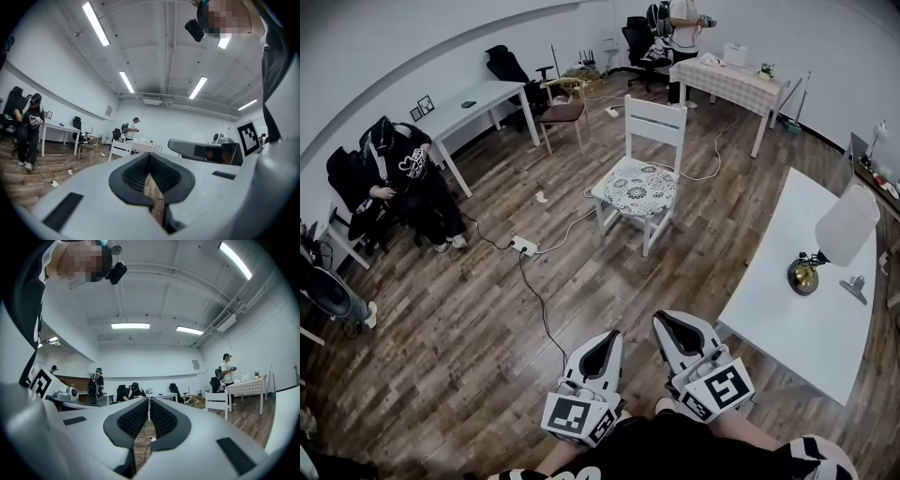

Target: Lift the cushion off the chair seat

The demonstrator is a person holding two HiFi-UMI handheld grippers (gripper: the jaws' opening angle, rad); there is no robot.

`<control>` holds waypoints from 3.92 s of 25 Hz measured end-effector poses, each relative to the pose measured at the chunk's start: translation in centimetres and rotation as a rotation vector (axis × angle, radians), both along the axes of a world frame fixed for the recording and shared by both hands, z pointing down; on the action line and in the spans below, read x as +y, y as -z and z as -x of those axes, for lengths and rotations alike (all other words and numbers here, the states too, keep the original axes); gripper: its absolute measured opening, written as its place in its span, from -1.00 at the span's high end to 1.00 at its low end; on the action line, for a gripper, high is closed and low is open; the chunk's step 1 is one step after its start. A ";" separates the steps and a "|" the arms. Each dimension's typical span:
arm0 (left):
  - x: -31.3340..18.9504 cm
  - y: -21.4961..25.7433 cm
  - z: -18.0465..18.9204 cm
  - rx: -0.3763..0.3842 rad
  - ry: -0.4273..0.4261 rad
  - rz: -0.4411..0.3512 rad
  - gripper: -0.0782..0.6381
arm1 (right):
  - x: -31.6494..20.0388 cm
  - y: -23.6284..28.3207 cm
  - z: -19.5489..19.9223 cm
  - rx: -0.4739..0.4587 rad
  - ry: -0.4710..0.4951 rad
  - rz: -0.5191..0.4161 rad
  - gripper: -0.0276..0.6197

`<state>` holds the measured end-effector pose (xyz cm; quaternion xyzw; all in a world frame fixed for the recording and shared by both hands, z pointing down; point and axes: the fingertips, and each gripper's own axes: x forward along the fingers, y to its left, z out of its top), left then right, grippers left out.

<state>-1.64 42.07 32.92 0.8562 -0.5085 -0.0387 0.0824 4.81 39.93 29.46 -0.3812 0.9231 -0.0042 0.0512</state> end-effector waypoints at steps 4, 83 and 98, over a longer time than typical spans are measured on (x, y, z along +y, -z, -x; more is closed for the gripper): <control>0.5 0.0 1.9 -0.004 -0.004 0.002 0.78 | 0.3 0.2 1.8 -0.012 -0.006 -0.003 0.83; -36.0 -3.0 -3.1 -0.034 -0.109 0.052 0.78 | -35.9 -3.2 -0.2 -0.031 0.003 0.058 0.83; -52.8 -2.9 -2.2 -0.046 -0.251 0.057 0.78 | -51.9 -3.6 0.6 -0.023 -0.137 0.074 0.83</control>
